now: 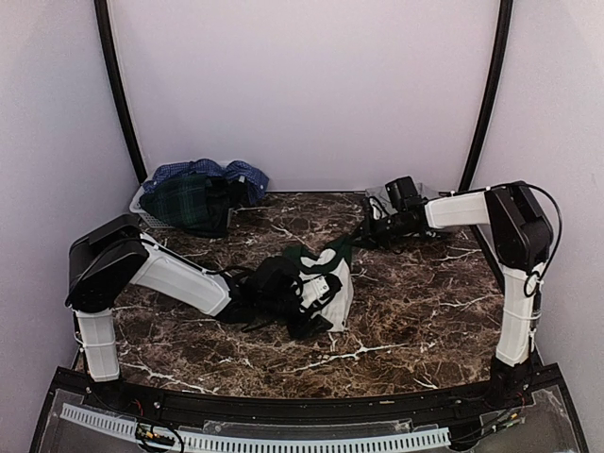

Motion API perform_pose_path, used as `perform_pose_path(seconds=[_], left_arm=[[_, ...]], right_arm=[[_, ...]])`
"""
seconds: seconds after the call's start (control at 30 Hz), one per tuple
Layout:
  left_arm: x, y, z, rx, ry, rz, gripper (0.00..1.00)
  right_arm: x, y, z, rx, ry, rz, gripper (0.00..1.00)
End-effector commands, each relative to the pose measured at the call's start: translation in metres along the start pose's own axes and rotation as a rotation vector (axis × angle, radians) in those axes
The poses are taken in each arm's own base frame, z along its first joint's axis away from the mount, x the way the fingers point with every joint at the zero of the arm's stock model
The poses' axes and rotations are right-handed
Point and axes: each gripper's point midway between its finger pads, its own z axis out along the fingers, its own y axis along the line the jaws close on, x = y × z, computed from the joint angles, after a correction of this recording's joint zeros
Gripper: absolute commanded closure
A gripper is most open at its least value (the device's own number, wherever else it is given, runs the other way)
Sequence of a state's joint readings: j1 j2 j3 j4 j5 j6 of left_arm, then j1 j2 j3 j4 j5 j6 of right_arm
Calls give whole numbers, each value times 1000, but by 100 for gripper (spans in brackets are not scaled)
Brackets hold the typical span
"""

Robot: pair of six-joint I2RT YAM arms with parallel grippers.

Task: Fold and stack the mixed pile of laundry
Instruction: Adjust the square-folded T-shirt at the center of the board, then pick up the square-folded T-shirt from the center of the board.

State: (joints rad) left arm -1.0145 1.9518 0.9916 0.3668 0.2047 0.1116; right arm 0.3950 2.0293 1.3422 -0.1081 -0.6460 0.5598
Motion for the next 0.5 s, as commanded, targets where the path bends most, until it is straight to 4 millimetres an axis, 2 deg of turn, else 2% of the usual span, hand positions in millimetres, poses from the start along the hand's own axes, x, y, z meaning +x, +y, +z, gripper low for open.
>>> perform_pose_path(seconds=[0.0, 0.03, 0.13, 0.17, 0.2, 0.27, 0.37, 0.47], left_arm=[[57, -27, 1, 97, 173, -34, 45], [53, -27, 0, 92, 164, -34, 42], [26, -27, -11, 60, 109, -12, 37], [24, -24, -13, 35, 119, -4, 35], [10, -26, -17, 26, 96, 18, 34], [-3, -27, -21, 2, 96, 48, 32], [-18, -25, -25, -27, 90, 75, 29], [-26, -25, -26, -45, 91, 110, 28]], right_arm=[[-4, -22, 7, 66, 17, -28, 100], [-1, -24, 7, 75, 23, -28, 96], [4, -28, -1, 123, 31, -34, 77], [4, -28, -7, 143, 28, -38, 69], [3, -27, -14, 162, 19, -42, 60], [1, -23, -30, 201, -10, -55, 48], [-1, -16, -55, 224, -49, -58, 42], [9, -8, -71, 212, -50, -38, 41]])
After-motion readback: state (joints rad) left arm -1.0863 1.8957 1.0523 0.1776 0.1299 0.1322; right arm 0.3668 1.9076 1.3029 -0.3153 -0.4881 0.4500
